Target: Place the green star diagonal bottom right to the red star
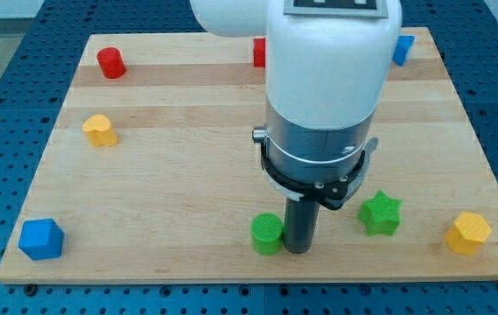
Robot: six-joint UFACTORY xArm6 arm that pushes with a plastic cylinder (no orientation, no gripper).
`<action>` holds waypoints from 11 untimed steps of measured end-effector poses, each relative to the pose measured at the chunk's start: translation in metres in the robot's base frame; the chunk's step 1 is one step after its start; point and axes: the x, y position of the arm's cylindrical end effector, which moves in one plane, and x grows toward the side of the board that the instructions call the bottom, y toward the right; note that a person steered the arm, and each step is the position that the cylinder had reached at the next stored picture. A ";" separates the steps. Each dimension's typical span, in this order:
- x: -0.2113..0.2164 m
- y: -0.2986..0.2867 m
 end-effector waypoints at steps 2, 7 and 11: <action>0.021 0.058; -0.070 0.120; -0.123 0.102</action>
